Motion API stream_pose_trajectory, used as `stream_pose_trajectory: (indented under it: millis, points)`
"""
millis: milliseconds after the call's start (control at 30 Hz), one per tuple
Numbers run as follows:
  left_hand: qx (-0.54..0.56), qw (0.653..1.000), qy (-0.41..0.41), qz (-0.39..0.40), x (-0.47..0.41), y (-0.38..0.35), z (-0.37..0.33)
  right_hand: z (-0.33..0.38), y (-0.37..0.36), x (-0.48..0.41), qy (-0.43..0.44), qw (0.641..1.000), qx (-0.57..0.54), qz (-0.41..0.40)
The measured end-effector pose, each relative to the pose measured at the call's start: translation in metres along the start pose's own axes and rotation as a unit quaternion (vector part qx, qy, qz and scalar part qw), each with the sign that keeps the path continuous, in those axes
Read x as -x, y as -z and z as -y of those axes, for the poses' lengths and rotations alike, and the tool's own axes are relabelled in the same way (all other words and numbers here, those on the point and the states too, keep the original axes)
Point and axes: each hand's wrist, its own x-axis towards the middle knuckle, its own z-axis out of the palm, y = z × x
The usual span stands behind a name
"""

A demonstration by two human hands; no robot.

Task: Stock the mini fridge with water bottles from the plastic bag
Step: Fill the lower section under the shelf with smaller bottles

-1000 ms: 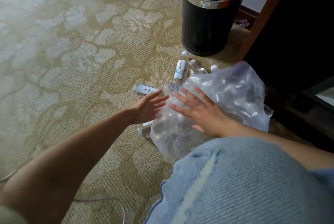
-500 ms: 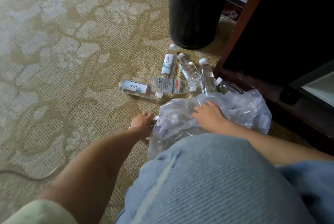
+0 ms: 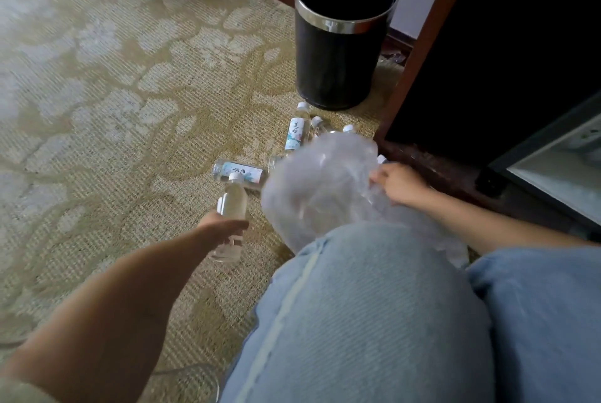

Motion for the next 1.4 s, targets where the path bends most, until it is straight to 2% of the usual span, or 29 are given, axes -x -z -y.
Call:
stream_pose_trajectory:
  millis: [100,200,267,367,467,533,633,733,800,967,1133,1233,1400]
  points:
    - [0.071,0.997,-0.019,-0.021,0.008,0.031,-0.031,0.042,0.002,0.002,-0.018,0.985,-0.171,-0.006]
    - [0.115,0.986,-0.082,-0.089,0.013,0.073,-0.077,0.065,-0.002,0.009,-0.071,0.957,-0.276,0.052]
    - [0.146,0.974,-0.109,-0.133,0.016,0.098,-0.109,0.064,-0.013,0.012,-0.078,0.94,-0.287,0.168]
    - [0.198,0.949,-0.161,-0.185,0.022,0.125,-0.149,0.059,-0.032,0.025,-0.038,0.909,-0.249,0.334]
    - [0.191,0.935,-0.2,-0.223,-0.005,0.128,-0.173,0.061,-0.028,0.04,-0.019,0.894,-0.18,0.41]
    - [0.153,0.939,-0.221,-0.214,-0.011,0.11,-0.184,0.057,-0.018,0.04,-0.028,0.903,-0.17,0.393]
    - [0.09,0.956,-0.244,-0.133,0.046,0.054,-0.195,0.049,-0.001,0.032,-0.034,0.909,-0.29,0.298]
    - [0.045,0.963,-0.259,-0.053,0.079,-0.008,-0.193,0.043,0.019,0.028,-0.046,0.865,-0.449,0.22]
    - [0.035,0.962,-0.272,-0.002,0.091,-0.043,-0.192,0.04,0.031,0.029,-0.04,0.846,-0.495,0.195]
    - [-0.004,0.942,-0.32,0.1,0.126,-0.12,-0.191,0.021,0.052,0.047,-0.022,0.845,-0.505,0.175]
    - [-0.089,0.928,-0.344,0.11,0.156,-0.189,-0.183,-0.03,0.077,0.085,-0.074,0.849,-0.513,0.099]
    - [-0.112,0.916,-0.356,0.146,0.179,-0.242,-0.17,-0.073,0.088,0.116,-0.112,0.849,-0.512,0.068]
    - [-0.204,0.863,-0.407,0.22,0.223,-0.332,-0.143,-0.152,0.096,0.163,-0.193,0.842,-0.503,-0.035]
